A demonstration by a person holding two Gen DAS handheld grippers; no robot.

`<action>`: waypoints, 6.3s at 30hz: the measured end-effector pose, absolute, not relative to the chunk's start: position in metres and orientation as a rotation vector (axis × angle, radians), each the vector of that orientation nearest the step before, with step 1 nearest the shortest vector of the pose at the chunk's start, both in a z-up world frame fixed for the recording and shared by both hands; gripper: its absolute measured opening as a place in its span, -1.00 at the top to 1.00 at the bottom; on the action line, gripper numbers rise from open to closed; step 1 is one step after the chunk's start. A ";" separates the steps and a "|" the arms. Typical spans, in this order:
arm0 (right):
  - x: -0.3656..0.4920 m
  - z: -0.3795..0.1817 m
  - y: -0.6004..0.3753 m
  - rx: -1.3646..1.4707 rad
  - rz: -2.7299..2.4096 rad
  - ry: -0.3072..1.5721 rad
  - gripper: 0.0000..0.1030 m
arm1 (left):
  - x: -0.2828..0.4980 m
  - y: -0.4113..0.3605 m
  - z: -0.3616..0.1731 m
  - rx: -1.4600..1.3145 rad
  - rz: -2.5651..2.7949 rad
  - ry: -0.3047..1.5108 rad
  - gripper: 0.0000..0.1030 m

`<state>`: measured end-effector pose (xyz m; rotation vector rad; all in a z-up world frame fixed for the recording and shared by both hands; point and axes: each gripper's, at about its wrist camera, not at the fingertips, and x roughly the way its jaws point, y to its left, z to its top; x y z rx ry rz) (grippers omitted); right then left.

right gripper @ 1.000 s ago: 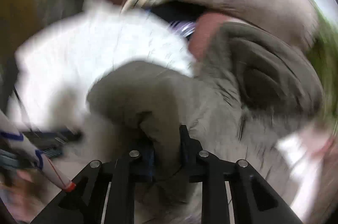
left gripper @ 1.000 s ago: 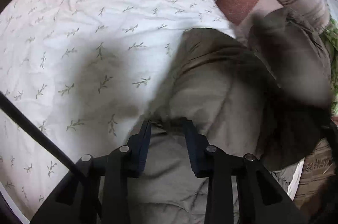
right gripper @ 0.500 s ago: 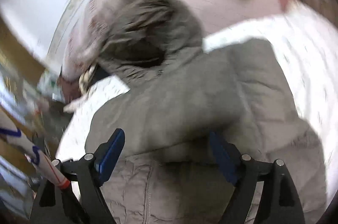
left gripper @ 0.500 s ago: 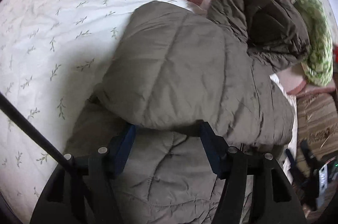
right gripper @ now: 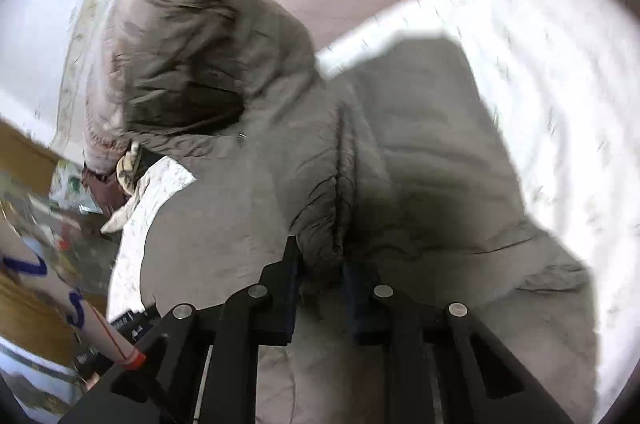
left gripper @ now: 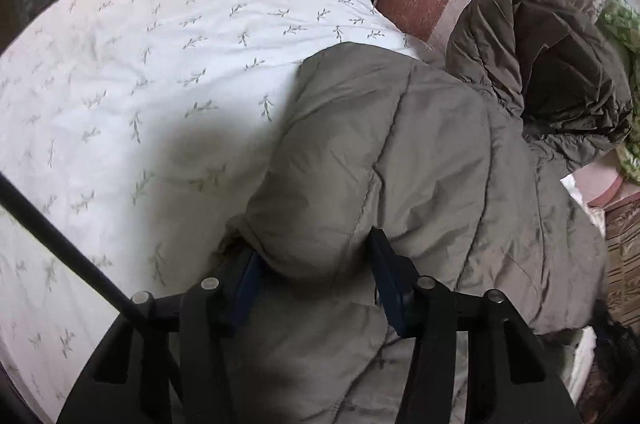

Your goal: Fold large clothes

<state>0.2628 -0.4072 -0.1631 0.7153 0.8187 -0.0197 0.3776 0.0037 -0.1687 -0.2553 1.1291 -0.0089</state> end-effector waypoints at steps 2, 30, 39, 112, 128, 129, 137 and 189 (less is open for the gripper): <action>0.275 -0.178 -0.400 0.626 -0.047 0.891 0.53 | 0.380 0.001 -0.180 -0.242 0.007 1.147 -0.09; 0.209 -0.020 -0.349 0.426 0.109 0.558 -0.83 | 0.268 -0.052 -0.045 0.056 -0.048 0.696 -0.45; 0.222 -0.055 -0.352 0.397 0.117 0.614 -0.83 | 0.276 -0.056 -0.056 0.076 -0.031 0.710 -0.45; 0.326 -0.180 -0.395 0.577 0.053 0.940 -0.46 | 0.413 -0.082 -0.151 0.072 -0.068 0.925 -0.50; 0.158 -0.149 -0.383 0.699 0.117 0.714 -0.68 | 0.230 -0.038 -0.103 0.087 -0.023 0.730 -0.50; 0.147 -0.145 -0.376 0.679 0.113 0.703 -0.68 | 0.219 -0.037 -0.101 0.098 -0.027 0.724 -0.50; 0.080 -0.129 -0.328 0.489 0.029 0.660 -0.68 | 0.165 -0.017 -0.100 0.077 -0.039 0.737 -0.50; -0.013 -0.184 -0.381 0.578 -0.006 1.131 0.54 | 0.095 0.062 -0.164 0.041 -0.093 1.189 0.37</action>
